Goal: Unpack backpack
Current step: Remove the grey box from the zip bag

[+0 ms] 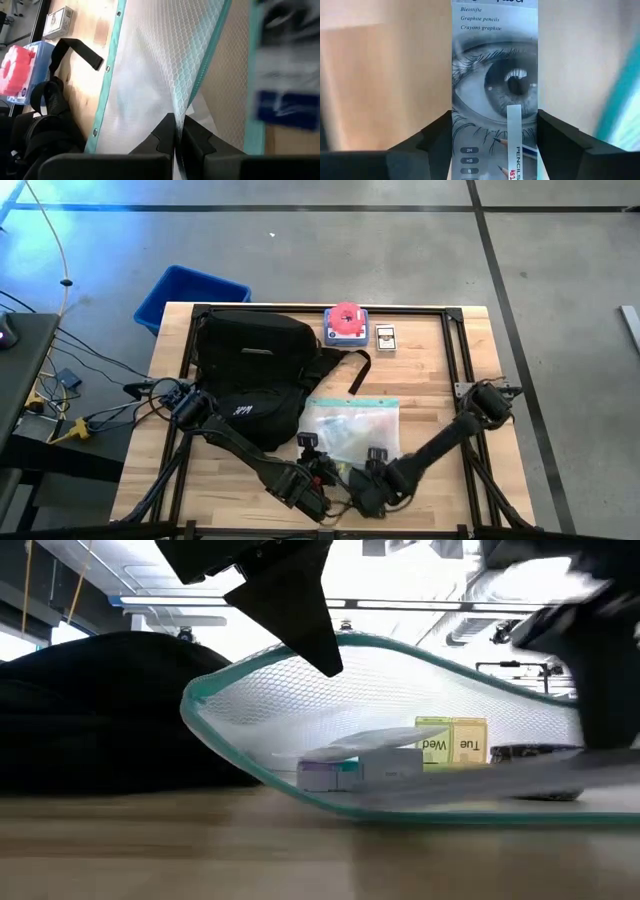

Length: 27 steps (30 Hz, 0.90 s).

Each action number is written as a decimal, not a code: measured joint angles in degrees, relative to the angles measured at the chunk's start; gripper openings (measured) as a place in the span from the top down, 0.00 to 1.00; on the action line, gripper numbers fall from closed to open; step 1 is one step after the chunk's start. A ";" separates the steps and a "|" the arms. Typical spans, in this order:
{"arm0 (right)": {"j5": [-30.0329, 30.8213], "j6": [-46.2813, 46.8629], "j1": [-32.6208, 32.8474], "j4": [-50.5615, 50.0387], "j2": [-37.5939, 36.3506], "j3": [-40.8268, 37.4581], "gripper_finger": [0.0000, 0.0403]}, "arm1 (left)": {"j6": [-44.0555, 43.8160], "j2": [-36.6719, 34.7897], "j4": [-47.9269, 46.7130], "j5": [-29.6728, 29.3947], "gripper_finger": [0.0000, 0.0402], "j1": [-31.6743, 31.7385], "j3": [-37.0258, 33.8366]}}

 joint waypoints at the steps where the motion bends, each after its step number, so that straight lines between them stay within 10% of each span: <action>1: -0.25 0.22 0.89 -0.87 0.00 1.04 0.46 | 0.00 0.00 -0.01 -0.01 1.00 0.01 0.00; 9: -3.29 3.84 8.61 -11.41 -0.09 11.28 0.46 | -0.52 0.00 -0.16 -0.14 1.00 0.11 0.00; 17: 10.34 21.24 13.15 -41.34 -1.27 20.86 0.46 | -0.57 0.00 -0.10 -0.14 1.00 0.11 0.00; 27: 22.03 34.96 -1.05 -39.51 -21.67 -2.12 0.46 | -1.07 0.00 0.04 0.36 1.00 -0.02 0.00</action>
